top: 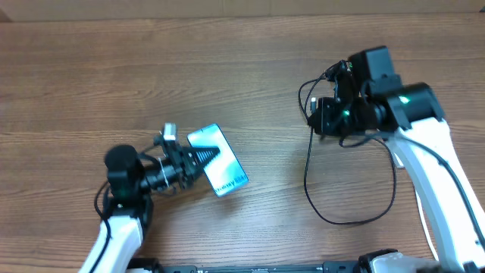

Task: Plug charger to phone and switch on socket
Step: 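Grasp the USB-C plug with the right gripper and lift it, then carry the plug to the phone's bottom port held by the left gripper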

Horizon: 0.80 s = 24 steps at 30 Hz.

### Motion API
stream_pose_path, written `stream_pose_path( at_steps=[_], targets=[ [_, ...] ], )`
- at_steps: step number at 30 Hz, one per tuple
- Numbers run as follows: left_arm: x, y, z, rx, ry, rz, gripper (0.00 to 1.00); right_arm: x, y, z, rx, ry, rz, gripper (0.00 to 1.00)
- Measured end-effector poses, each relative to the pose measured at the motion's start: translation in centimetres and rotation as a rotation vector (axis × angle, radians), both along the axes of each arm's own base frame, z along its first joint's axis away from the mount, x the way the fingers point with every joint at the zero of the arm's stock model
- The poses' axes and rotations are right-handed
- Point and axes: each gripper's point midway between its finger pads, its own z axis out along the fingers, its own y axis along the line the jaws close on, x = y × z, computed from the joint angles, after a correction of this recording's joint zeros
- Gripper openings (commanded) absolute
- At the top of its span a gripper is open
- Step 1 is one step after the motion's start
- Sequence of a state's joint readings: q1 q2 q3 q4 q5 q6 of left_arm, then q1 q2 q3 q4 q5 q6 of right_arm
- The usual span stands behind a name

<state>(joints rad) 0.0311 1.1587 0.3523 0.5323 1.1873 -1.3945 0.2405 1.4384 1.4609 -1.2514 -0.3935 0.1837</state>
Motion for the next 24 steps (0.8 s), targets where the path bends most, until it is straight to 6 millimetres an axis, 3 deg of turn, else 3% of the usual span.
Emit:
stream_pose_path(
  at_steps=[4, 9, 15, 21, 24],
  targets=[
    [2.4, 0.4, 3.1, -0.010, -0.121, -0.070, 0.04, -4.4, 1.9, 2.3, 0.084, 0.016, 0.125, 0.04],
    [3.9, -0.3, 5.4, -0.017, -0.221, -0.182, 0.04, -9.9, 4.0, 3.1, 0.106, 0.082, 0.295, 0.04],
    [3.9, -1.2, 5.0, -0.031, -0.200, -0.247, 0.04, -13.5, 7.3, 1.9, 0.119, 0.077, 0.486, 0.04],
    [3.6, -1.7, 4.9, -0.032, -0.204, -0.268, 0.04, -14.7, 10.0, -1.1, 0.134, 0.096, 0.541, 0.04],
    [3.5, -1.9, 4.9, -0.026, -0.225, -0.271, 0.04, -15.2, 11.1, -1.2, 0.145, 0.087, 0.562, 0.04]
  ],
)
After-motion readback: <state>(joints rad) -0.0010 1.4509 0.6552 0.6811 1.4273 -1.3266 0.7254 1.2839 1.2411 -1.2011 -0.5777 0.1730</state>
